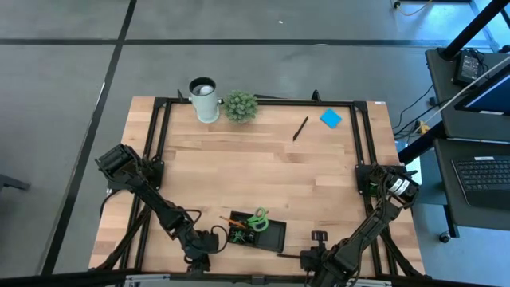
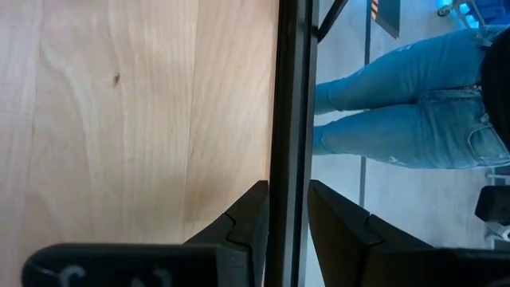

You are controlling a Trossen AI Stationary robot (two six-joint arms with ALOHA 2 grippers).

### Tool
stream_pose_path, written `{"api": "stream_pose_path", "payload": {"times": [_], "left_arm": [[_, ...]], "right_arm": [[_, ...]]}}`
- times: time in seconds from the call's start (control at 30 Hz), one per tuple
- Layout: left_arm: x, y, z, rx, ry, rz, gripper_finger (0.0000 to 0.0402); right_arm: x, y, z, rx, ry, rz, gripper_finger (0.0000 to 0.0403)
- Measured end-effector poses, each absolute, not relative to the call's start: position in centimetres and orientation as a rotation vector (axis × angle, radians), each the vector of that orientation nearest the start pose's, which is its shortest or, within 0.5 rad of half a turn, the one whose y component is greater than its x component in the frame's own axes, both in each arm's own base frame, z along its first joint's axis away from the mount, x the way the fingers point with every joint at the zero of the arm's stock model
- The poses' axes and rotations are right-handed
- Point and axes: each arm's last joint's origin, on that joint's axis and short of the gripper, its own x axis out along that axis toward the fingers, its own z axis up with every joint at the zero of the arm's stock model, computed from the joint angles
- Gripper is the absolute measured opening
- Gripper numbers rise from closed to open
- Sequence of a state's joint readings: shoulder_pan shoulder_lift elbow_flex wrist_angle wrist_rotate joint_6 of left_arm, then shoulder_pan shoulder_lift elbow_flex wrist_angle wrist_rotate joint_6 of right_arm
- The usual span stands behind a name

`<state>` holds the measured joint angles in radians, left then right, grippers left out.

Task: Pick and place office supplies into organizer
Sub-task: Put the bottom black pen into the black desk organizer

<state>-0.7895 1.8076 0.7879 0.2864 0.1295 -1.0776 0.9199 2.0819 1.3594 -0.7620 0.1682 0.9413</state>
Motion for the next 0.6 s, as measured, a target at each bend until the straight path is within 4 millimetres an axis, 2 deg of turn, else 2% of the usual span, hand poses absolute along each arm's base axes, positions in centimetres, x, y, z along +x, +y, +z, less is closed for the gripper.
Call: {"api": "stream_pose_path", "payload": {"times": [0.6], "left_arm": [[23.26, -23.91, 11.87, -0.735, 1.079, -0.373, 0.0082]], "right_arm": [[23.72, 30.30, 12.65, -0.013, 1.394, -0.055, 0.0049]]}}
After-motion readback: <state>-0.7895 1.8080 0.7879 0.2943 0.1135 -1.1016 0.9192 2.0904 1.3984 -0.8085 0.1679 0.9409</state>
